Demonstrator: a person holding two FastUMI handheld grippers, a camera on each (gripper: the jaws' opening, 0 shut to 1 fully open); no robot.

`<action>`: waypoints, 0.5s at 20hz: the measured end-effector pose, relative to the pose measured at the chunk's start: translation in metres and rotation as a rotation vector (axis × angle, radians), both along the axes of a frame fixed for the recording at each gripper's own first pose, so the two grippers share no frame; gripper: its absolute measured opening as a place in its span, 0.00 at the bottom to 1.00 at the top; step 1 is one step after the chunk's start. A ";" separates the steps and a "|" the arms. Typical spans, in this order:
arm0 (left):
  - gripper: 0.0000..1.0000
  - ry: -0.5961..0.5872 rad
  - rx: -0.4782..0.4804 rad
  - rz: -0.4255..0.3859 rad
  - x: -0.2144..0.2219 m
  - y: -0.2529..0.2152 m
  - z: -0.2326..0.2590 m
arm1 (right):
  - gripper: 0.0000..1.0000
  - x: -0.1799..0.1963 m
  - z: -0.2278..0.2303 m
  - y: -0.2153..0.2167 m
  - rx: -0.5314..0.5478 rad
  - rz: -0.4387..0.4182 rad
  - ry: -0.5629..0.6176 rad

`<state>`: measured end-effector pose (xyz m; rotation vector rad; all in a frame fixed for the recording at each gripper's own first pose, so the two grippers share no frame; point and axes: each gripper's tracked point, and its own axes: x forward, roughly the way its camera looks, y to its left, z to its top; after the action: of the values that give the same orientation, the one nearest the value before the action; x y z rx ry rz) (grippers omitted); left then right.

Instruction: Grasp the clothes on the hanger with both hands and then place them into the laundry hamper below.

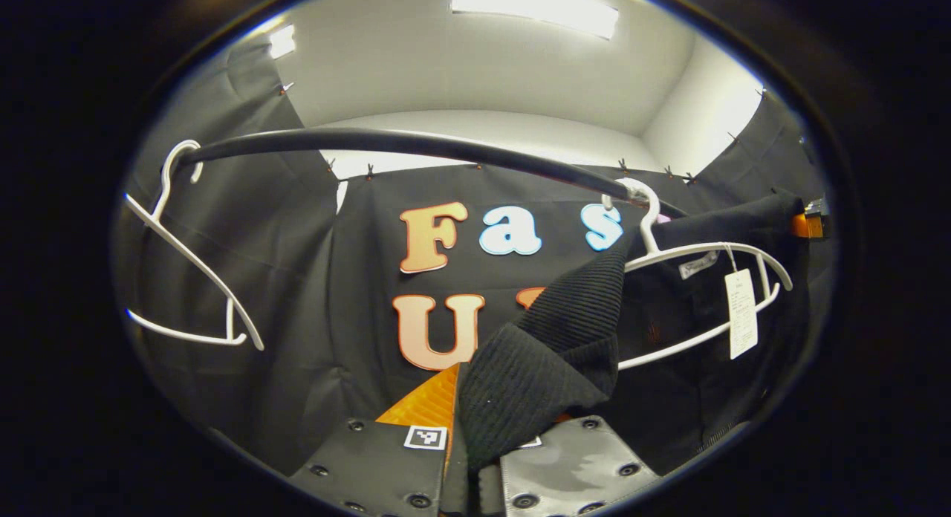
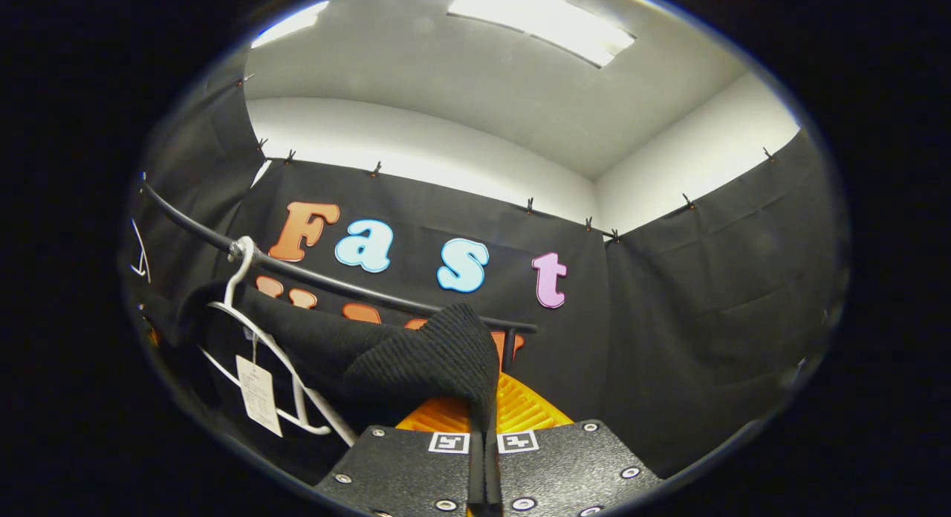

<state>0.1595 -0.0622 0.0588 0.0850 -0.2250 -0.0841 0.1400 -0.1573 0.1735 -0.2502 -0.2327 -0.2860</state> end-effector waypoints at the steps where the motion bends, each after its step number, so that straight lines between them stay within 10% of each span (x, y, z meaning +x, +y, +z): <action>1: 0.14 -0.012 -0.002 0.010 0.002 0.001 0.004 | 0.00 0.010 -0.014 -0.003 0.005 0.004 0.031; 10: 0.14 -0.045 0.027 0.045 0.013 0.014 0.027 | 0.00 0.036 -0.133 0.040 0.104 0.101 0.178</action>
<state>0.1727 -0.0486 0.0859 0.1184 -0.2672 -0.0407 0.1755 -0.1172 0.0402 -0.1592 -0.0539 -0.1733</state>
